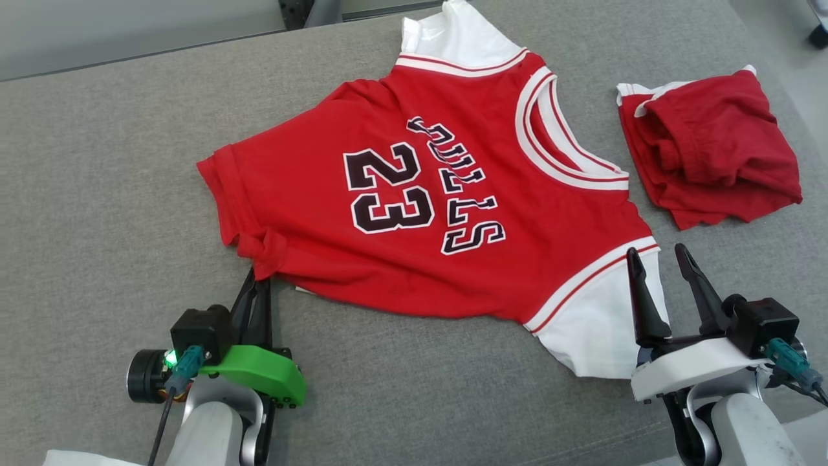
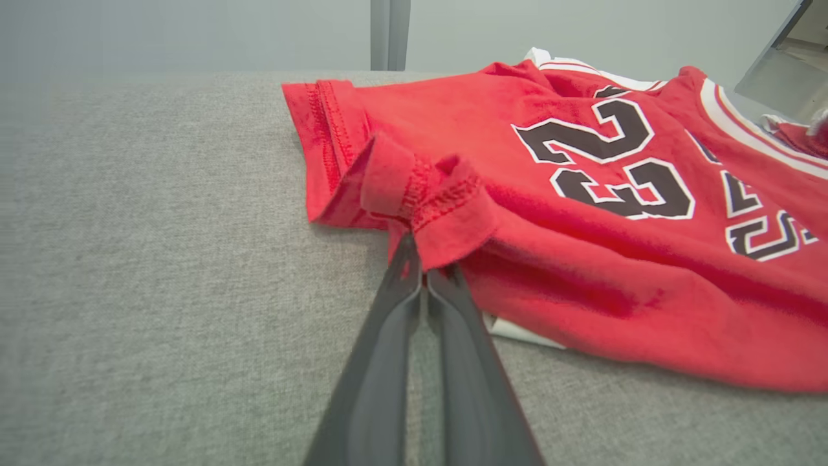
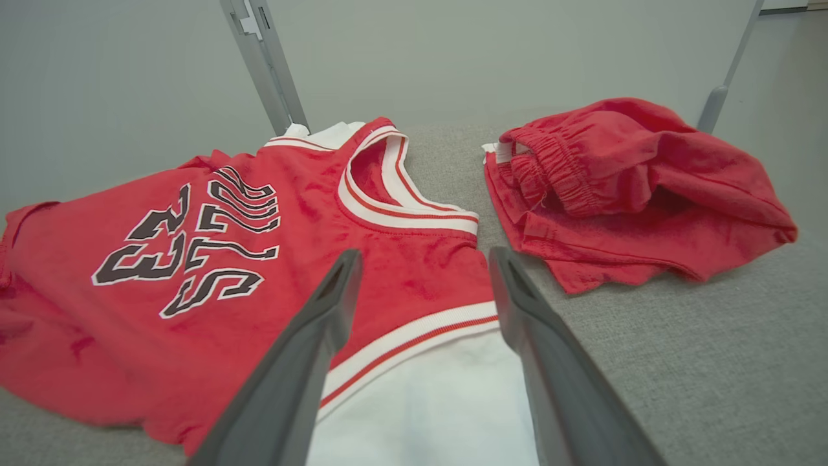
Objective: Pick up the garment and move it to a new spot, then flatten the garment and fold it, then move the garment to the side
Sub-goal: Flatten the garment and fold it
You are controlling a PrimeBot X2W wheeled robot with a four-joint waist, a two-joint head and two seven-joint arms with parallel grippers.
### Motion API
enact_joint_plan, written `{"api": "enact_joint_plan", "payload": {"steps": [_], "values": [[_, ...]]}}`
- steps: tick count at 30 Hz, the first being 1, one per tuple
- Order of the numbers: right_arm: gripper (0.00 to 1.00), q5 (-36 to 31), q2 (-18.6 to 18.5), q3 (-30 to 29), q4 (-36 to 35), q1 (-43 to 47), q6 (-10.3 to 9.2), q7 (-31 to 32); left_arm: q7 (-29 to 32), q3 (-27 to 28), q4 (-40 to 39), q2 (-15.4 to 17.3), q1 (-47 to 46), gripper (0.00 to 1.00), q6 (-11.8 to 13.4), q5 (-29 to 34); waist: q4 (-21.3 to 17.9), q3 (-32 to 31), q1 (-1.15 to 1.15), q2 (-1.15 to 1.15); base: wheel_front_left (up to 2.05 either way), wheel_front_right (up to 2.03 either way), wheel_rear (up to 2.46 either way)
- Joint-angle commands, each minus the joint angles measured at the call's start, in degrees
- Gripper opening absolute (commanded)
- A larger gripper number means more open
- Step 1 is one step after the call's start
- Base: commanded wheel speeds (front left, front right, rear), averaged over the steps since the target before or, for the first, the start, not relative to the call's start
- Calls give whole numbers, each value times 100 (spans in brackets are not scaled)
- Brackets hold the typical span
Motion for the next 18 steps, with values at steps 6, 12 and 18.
{"api": "enact_joint_plan", "payload": {"steps": [6,12,18], "values": [[100,44,-25,-38,183,230,-7,-26,-19,43,-301,26,212,0,-150,199,727,-503,0,57,0,0,0],[100,125,56,91,503,425,-7,-25,-18,-223,-224,245,405,0,-417,654,1320,-1047,0,57,0,0,0],[100,171,129,145,671,545,-7,-26,-19,-671,402,478,586,0,-549,747,1576,-1296,0,57,0,0,0]]}}
